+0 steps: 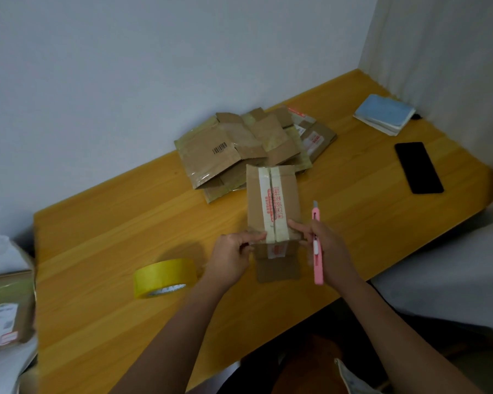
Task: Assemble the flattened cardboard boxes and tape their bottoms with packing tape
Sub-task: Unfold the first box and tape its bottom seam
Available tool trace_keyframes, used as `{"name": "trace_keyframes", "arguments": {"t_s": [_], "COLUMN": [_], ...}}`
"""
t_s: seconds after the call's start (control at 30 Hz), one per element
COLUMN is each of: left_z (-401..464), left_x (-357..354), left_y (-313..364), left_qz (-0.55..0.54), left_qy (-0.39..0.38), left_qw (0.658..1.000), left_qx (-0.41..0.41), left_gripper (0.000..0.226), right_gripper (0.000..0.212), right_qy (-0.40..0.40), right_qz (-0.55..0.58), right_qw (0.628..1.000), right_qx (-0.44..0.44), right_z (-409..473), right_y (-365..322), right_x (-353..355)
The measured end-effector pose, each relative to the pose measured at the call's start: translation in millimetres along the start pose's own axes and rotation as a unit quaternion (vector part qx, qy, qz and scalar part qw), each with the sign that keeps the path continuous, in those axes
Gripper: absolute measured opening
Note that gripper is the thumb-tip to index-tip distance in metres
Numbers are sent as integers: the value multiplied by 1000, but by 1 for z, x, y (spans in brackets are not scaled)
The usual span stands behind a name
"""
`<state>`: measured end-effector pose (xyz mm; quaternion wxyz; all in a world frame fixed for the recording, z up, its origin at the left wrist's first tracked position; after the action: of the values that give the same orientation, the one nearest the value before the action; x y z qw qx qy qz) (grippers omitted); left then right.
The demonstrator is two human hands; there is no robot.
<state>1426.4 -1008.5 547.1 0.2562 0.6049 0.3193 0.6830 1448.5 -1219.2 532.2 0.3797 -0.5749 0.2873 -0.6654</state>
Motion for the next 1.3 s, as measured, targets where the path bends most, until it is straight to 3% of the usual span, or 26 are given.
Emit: {"name": "trace_keyframes", "arguments": {"t_s": [0.07,0.17,0.3,0.5,0.63,0.8,0.9,1.07,1.17,1.23,1.3], "left_z": [3,6,10,9,3,-4,-1,2,-2,-5,-3], "left_x": [11,18,10,5,-3,-12,-12,-4,5,10,8], "left_y": [-2,-6,-10,-10,-9,-6,-5,-5,-4,0,4], "left_qz": [22,46,34,16,1,-4,-23,-111,-209,-269,-267], "left_qy": [-73,-115,-45,-22,42,93,90,42,12,27,53], "left_qw": [997,991,995,997,997,994,994,990,964,936,919], "left_qx": [-27,-51,-78,-75,-58,-60,-60,72,167,227,287], "left_gripper": [60,70,48,45,40,36,29,27,41,56,58], "right_gripper": [21,25,30,11,44,30,37,25,27,26,27], "right_qy": [-55,-67,-35,-26,8,52,40,81,111,153,182], "right_qz": [-26,8,14,18,-7,-37,-50,-83,-71,-21,28], "right_qw": [998,998,999,999,999,997,997,990,991,986,978], "right_qx": [19,6,35,23,30,51,45,83,-10,-57,-99], "right_z": [2,5,6,6,0,-3,-6,-3,-7,-12,-8], "right_y": [-1,2,-5,-3,4,5,2,-3,-10,-8,-6], "right_x": [4,4,7,7,-3,-13,-16,-11,-4,-2,-4]}}
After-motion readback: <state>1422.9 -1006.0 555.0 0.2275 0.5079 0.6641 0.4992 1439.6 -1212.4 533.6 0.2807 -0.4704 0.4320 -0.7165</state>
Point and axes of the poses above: each hand's wrist, its own z-axis towards the middle knuckle, its own x-axis out of the back of the hand, y = z × x, the point moved 2 cm from there along z, towards the middle knuckle, and after that the axes turned 13 degrees about y, right-handed, at the moved point
